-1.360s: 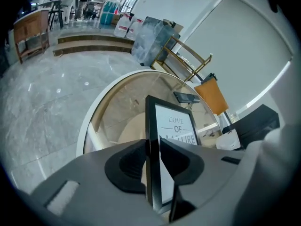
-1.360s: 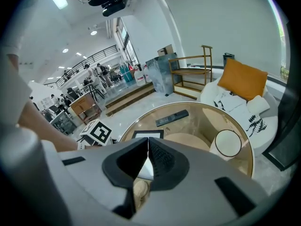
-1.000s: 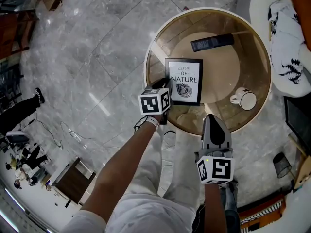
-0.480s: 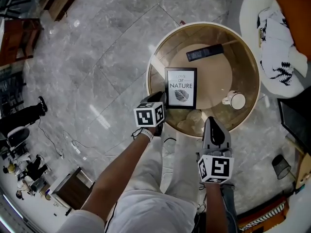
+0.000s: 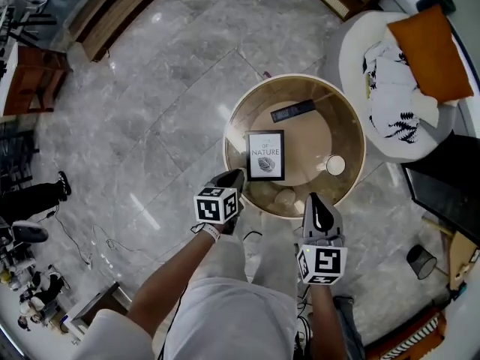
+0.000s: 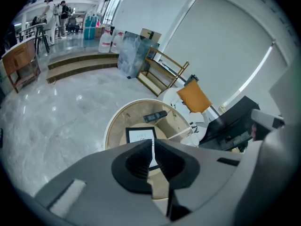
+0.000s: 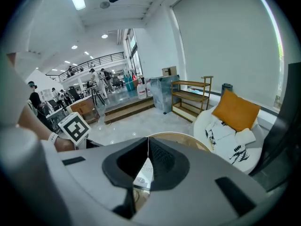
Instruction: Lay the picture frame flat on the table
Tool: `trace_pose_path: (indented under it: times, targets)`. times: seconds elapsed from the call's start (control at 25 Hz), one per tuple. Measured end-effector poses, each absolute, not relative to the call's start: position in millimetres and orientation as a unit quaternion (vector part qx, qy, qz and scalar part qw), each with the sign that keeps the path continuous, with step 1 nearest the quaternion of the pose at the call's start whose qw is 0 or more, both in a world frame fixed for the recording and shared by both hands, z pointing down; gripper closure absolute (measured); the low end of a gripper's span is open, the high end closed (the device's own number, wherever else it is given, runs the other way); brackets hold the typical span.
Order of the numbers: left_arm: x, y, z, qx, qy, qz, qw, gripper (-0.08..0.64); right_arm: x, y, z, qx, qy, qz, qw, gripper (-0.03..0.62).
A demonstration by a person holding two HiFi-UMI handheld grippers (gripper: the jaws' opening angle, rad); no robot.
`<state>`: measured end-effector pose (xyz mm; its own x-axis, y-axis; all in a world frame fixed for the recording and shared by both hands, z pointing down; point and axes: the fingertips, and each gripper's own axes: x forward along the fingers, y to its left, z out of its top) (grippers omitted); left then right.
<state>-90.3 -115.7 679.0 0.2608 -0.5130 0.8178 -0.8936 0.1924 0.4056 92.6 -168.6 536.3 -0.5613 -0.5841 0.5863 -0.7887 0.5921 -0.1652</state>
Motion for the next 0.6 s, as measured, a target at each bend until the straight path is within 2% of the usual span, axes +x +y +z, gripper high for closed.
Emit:
trace_pose_path:
  times: [0.2, 0.6]
  targets:
    - [-77, -119, 618, 0.642, -0.564, 0.16, 0.493, 0.546, 108, -159, 498, 0.411, -0.858, 0.195, 0.238, 0.588]
    - [-55, -111, 485, 0.729, -0.536, 0.144, 0.401, 0.549, 131, -147, 423, 0.444, -0.852, 0.185, 0.207, 0.588]
